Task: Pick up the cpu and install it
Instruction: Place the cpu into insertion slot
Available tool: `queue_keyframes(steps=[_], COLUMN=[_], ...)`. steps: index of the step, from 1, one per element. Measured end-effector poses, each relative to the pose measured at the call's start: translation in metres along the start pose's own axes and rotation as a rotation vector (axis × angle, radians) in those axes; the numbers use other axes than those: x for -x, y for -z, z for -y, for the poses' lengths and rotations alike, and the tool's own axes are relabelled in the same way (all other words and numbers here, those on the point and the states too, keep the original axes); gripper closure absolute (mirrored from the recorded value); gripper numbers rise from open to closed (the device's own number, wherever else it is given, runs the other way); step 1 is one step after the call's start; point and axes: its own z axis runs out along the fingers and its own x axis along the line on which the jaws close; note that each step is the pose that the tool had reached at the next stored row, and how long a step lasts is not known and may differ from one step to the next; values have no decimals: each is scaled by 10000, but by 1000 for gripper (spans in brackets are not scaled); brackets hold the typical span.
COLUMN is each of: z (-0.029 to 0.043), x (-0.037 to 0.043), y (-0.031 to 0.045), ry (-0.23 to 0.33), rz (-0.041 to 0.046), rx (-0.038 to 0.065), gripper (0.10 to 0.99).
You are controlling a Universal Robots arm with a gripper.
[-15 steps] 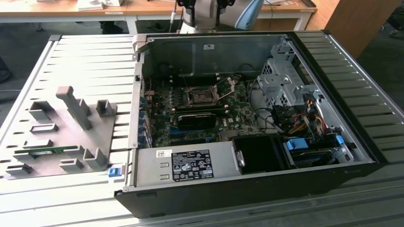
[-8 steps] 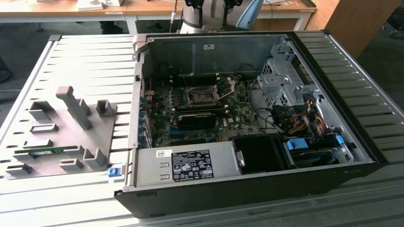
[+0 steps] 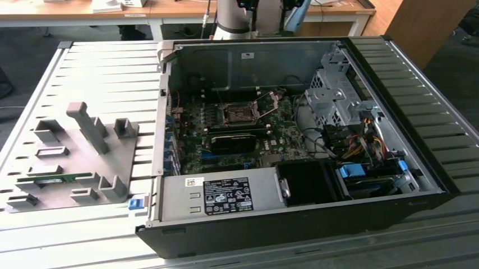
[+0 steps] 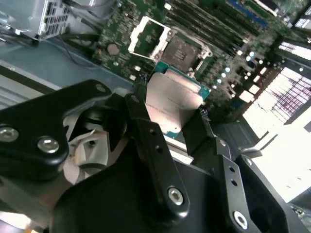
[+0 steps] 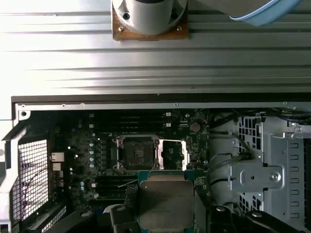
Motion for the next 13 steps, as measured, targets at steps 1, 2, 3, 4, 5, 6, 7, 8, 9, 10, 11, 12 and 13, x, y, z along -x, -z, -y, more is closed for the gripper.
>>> queue_keyframes(steps=[1, 2, 3, 4, 5, 6, 7, 8, 9, 10, 11, 12, 13], z=[-1, -2, -3, -4, -4, -4, -4, -4, -4, -4, -4, -4, -4], x=[31, 46, 58, 68, 78, 85, 89, 89, 89, 89, 89, 89, 89], y=[-1, -1, -2, -2, -2, -3, -3, -3, -3, -3, -3, -3, -3], ry=[0, -1, -7, -36, -70, -100, -118, -127, -141, -154, -175, -216, -273], rz=[1, 0, 0, 0, 1, 2, 2, 2, 2, 2, 3, 4, 4], rx=[-1, -1, -1, -3, -2, -4, -5, -5, -6, -7, -7, -7, -8], gripper=[545, 545, 545, 545, 545, 545, 545, 545, 545, 545, 545, 545, 545])
